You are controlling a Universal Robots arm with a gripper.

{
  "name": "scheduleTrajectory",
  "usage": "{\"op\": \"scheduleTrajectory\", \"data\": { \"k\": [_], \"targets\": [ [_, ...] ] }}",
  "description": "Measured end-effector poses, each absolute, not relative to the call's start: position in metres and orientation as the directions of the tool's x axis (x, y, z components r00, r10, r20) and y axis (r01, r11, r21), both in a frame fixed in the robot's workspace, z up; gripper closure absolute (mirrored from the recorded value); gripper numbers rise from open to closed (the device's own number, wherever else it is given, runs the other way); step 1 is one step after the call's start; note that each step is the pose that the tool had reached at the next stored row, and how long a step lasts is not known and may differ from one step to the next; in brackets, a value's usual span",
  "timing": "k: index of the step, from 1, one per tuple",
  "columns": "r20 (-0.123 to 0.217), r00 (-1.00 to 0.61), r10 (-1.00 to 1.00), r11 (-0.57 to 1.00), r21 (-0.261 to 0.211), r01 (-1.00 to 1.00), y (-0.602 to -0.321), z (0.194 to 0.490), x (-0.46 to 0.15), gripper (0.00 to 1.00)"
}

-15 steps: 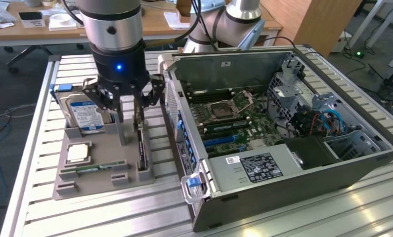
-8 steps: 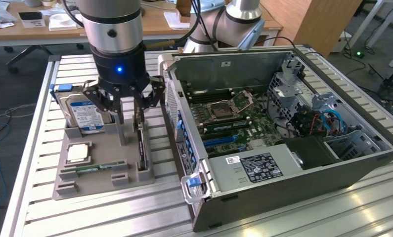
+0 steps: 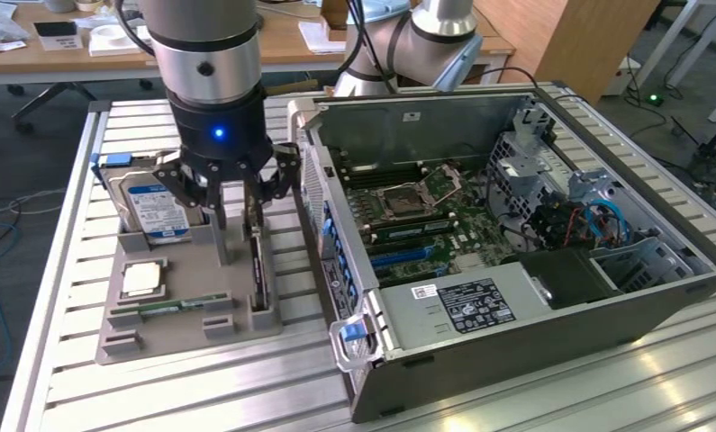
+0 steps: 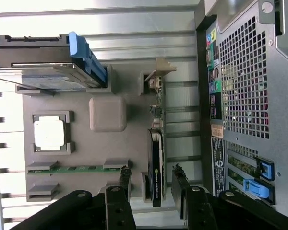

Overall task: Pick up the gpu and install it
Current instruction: 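Pick up the gpu and move the gpu toward the slot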

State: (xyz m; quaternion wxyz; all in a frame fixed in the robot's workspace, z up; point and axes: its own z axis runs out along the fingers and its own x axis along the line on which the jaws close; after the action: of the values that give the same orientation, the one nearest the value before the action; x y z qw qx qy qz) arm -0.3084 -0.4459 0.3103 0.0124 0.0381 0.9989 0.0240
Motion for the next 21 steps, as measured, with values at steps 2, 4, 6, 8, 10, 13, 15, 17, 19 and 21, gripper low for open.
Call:
{"op": "scheduleTrajectory", "data": {
  "k": [2,4,6,8,10,13,15,17,19,21],
  "targets": [
    [-0.023,-0.997,0.077,0.996,0.049,0.076,-0.446,0.308,-0.308,0.53],
    [-0.023,-0.997,0.077,0.996,0.049,0.076,-0.446,0.306,-0.308,0.53],
    [-0.023,-0.997,0.077,0.996,0.049,0.076,-0.446,0.304,-0.308,0.53],
    [-0.023,-0.997,0.077,0.996,0.049,0.076,-0.446,0.302,-0.308,0.53],
    [-0.023,-0.997,0.077,0.996,0.049,0.076,-0.446,0.3,-0.308,0.53],
    [-0.023,-0.997,0.077,0.996,0.049,0.076,-0.446,0.297,-0.308,0.53],
    [-0.023,-0.997,0.077,0.996,0.049,0.076,-0.446,0.297,-0.308,0.53],
    [-0.023,-0.997,0.077,0.996,0.049,0.076,-0.446,0.296,-0.308,0.53],
    [-0.023,-0.997,0.077,0.996,0.049,0.076,-0.446,0.296,-0.308,0.53],
    [-0.023,-0.997,0.077,0.996,0.049,0.076,-0.446,0.296,-0.308,0.53]
  ]
}}
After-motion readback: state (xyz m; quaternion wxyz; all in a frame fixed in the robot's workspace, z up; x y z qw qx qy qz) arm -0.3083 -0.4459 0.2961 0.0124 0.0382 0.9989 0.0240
